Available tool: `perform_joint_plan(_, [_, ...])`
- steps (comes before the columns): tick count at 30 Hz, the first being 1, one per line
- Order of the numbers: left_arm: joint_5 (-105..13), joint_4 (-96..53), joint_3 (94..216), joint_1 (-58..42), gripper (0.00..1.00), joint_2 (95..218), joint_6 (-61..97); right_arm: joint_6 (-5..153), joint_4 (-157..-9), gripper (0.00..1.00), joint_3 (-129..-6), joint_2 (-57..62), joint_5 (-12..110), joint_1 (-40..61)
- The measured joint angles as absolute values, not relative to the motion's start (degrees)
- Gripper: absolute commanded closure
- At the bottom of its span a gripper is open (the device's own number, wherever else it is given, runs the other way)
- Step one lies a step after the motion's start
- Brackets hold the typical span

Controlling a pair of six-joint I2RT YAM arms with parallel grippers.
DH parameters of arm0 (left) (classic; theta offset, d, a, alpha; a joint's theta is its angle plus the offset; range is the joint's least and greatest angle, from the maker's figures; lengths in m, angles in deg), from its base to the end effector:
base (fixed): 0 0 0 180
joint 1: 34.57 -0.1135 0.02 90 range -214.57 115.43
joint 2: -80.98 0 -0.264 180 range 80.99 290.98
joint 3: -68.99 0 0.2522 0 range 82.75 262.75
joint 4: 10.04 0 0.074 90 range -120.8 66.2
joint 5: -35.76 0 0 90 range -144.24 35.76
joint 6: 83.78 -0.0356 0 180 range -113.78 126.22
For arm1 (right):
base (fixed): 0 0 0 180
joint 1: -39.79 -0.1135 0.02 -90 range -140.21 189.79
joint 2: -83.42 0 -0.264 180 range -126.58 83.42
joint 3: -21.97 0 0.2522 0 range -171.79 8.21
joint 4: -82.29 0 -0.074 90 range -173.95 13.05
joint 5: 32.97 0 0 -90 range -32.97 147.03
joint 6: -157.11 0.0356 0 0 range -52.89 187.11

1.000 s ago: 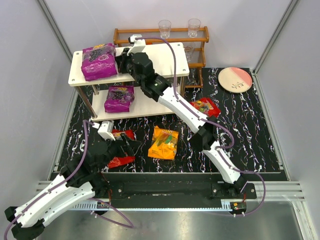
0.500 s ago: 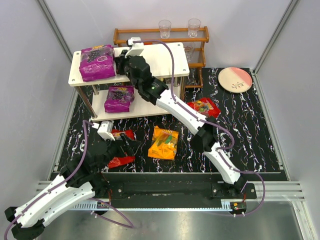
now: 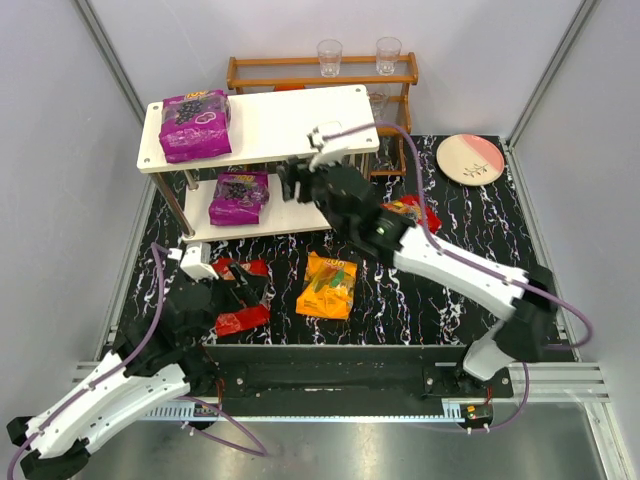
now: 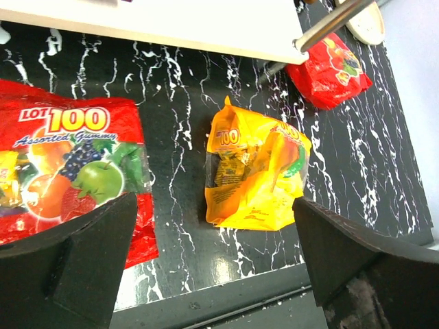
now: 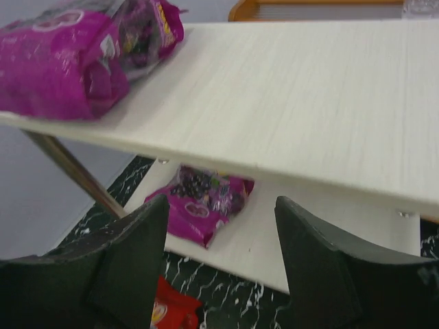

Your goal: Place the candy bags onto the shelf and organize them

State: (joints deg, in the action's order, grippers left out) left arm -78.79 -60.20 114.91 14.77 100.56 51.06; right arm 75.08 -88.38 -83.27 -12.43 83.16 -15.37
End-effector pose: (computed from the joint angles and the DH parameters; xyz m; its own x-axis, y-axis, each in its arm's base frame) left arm 0.0729 -0.0621 0.2709 -0.4985 -0.4040 -0.7670 0.1281 0.8407 -0.5261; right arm 0.2423 0.3207 0.4174 -0.0667 0.1221 -0.9903 -0.4807 0.8658 0.1391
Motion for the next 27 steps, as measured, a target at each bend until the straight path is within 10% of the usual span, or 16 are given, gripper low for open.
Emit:
perform_joint_plan(11, [-85.7,-66.7,119.8,14.7,0.01,94.1,53.8,88.2,-99.0,0.20,-45.0,1.8,84.2,-23.7])
perform_joint_plan(27, [-88.8,-72.4,125.2,14.6,0.01,90.9,53.6,107.8,-128.9,0.10,-51.3,-26.3,66.8,-16.3])
